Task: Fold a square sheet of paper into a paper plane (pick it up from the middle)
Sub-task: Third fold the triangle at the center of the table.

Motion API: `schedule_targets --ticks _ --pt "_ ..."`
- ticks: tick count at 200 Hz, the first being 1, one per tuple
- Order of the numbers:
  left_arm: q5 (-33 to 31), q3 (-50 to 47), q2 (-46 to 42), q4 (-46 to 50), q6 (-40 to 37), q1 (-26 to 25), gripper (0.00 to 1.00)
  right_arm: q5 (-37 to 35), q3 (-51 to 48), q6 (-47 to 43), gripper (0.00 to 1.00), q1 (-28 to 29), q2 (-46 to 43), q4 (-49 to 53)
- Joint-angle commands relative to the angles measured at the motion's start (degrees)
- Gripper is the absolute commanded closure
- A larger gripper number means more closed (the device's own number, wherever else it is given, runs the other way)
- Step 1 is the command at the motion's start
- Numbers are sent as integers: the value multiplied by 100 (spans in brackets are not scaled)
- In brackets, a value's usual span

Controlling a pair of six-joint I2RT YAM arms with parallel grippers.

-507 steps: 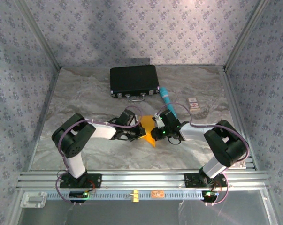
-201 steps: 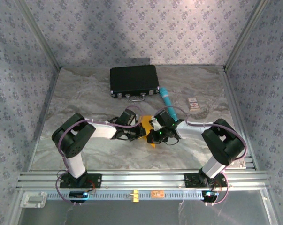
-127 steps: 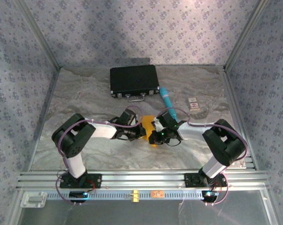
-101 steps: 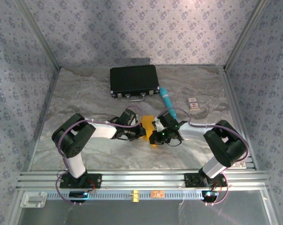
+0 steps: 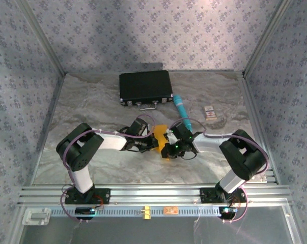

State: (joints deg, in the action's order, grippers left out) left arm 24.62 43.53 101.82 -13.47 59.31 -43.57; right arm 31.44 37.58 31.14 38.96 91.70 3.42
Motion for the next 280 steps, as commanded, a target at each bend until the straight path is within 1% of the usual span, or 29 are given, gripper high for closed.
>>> schedule_targets --ticks 1,80,141,168,188,211,236,253,280 --pt "-289 7 154 569 -165 6 100 182 -347 125 96 -82 26 -218" --pt "-302 4 163 644 -227 87 100 500 -717 268 93 -303 -344 -518" --pt "-300 -6 176 631 -231 95 100 510 -1075 397 92 -406 -549 -575" --pt "-291 -3 189 619 -227 95 100 397 -1199 428 93 -420 -759 -421" --pt "-292 -11 189 601 -227 100 100 130 -1259 442 93 -433 -1042 -161" --pt "-274 -11 190 589 -227 100 100 -5 -1134 438 94 -441 -1345 192" --pt "-274 -2 172 600 -244 103 100 145 -738 345 95 -407 -1520 406" --pt "-273 -2 171 600 -244 96 100 193 -431 226 95 -402 -1346 473" --pt "-243 7 198 583 -253 100 100 322 6 172 96 -346 -753 343"
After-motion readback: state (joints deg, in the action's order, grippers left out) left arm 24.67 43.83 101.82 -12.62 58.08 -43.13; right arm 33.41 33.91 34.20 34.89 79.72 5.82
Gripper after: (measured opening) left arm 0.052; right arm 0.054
